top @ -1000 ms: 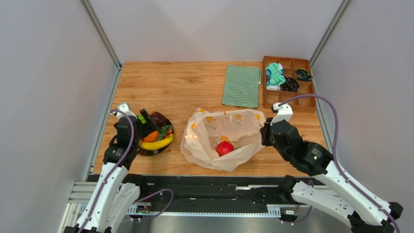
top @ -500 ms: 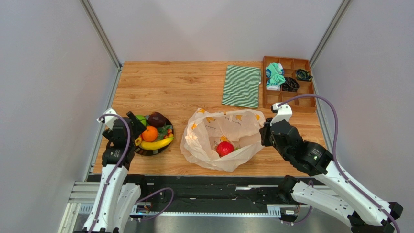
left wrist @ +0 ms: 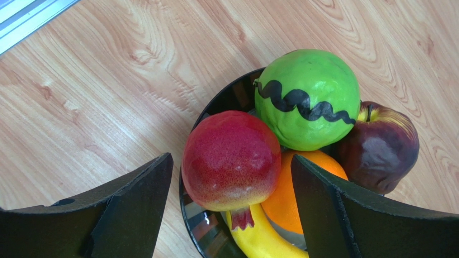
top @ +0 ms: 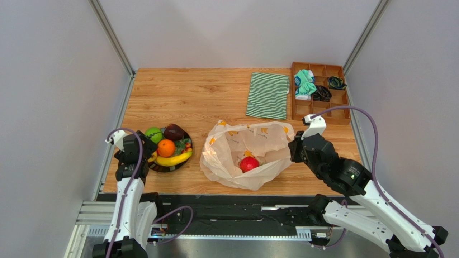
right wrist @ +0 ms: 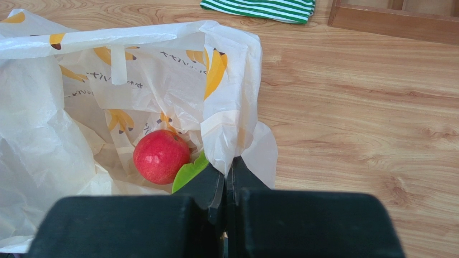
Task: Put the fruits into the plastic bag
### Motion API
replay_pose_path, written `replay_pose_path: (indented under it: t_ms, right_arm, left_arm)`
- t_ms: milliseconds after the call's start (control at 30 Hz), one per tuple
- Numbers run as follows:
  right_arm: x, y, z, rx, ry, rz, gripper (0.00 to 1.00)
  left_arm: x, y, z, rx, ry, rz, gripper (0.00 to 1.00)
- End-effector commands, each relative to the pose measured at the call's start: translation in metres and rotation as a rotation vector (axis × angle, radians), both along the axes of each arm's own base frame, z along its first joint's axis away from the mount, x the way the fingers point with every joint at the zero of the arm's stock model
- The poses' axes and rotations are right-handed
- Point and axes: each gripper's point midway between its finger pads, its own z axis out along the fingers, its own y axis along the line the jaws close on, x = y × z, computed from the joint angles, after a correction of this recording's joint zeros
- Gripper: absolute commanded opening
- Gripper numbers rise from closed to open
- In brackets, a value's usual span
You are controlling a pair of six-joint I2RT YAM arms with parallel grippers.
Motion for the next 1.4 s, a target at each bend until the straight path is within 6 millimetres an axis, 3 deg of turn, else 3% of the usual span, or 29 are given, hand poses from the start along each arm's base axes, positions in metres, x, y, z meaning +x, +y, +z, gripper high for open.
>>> replay_pose_path:
  t_ms: [0,567,867,1067,1200,1367]
  right_arm:
    - [0.003,0.000,0.013,0.027,-0.032,-0.015,0.00]
    - [0.004,0.001,0.009,0.025,-0.026,-0.015,0.00]
    - [0.004,0.001,0.008,0.025,-0.025,-0.016,0.00]
    - [0.004,0.001,0.007,0.026,-0.023,-0.015,0.00]
    - [0.004,0.001,0.008,0.029,-0.024,-0.014,0.00]
    - [0.004,0.001,0.008,0.030,-0.026,-0.017,0.00]
  left_arm:
    - [0.013,0.002,0.005,-0.032,-0.068,0.002,0.88]
    - [0.021,0.003,-0.008,-0.095,-0.046,-0.005,0.84]
    - [0.016,0.003,-0.008,-0.095,-0.059,0.005,0.66]
    - [0.008,0.004,-0.006,-0.084,-0.062,0.018,0.60]
    - [-0.001,0.007,0.005,-0.067,-0.090,0.055,0.59]
    - [-0.014,0.011,0.037,-0.012,-0.178,0.069,0.54]
